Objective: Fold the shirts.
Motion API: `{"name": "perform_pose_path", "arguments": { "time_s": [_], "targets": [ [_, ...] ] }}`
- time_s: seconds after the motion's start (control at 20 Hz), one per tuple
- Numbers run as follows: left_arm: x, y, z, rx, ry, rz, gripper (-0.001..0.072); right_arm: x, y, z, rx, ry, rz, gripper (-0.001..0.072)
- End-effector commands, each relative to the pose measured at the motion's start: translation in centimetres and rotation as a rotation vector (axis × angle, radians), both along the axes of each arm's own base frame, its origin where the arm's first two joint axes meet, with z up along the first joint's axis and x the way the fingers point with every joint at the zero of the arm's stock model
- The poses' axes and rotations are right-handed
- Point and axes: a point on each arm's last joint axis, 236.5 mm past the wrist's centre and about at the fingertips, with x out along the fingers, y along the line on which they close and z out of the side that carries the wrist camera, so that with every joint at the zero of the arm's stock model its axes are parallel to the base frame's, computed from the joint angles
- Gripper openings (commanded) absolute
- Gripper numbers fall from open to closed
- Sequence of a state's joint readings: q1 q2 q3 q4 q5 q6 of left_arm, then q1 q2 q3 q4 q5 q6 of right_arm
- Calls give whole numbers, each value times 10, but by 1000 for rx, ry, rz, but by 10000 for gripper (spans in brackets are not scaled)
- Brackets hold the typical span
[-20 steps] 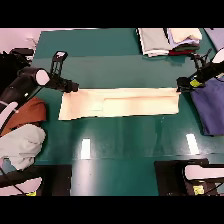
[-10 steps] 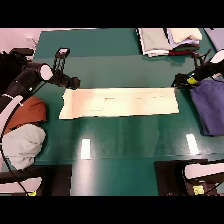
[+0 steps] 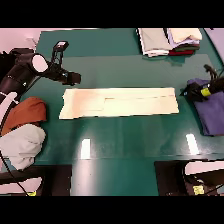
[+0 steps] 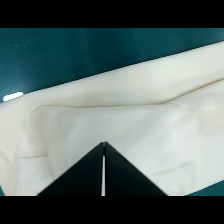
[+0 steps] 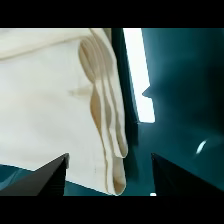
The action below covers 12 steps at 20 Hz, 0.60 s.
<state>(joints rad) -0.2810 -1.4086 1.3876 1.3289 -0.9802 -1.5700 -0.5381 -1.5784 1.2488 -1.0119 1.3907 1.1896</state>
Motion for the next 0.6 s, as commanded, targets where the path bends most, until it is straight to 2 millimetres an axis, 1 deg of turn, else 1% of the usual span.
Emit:
{"name": "perform_pose_path", "arguments": {
  "time_s": [0.0,0.15,0.2,0.25,0.3,0.35,0.4,0.45,0.5,0.55],
  "targets": [
    [-4,-26,1,-84,21,-15,23,-10,22,-26,173,16,-44,555],
    [-16,-54,-15,-75,55,-76,23,0,49,-42,224,27,-12,546],
    [-20,-65,-20,-71,62,-97,23,6,57,-44,220,16,-1,504],
    [-22,-75,-26,-71,65,-114,23,12,62,-47,195,-2,10,398],
    [-24,-84,-30,-73,65,-126,23,18,65,-47,174,-25,16,307],
    [-25,-94,-35,-81,69,-136,22,24,68,-43,149,-57,33,165],
    [-26,-103,-39,-96,74,-143,22,28,70,-35,128,-96,57,70],
    [-26,-113,-43,-118,75,-143,22,34,71,-22,110,-138,79,18],
    [-23,-122,-47,-142,74,-139,22,41,70,-3,98,-178,97,18],
    [-22,-131,-52,-168,85,-135,22,47,75,18,91,-217,125,18]
  ]
}}
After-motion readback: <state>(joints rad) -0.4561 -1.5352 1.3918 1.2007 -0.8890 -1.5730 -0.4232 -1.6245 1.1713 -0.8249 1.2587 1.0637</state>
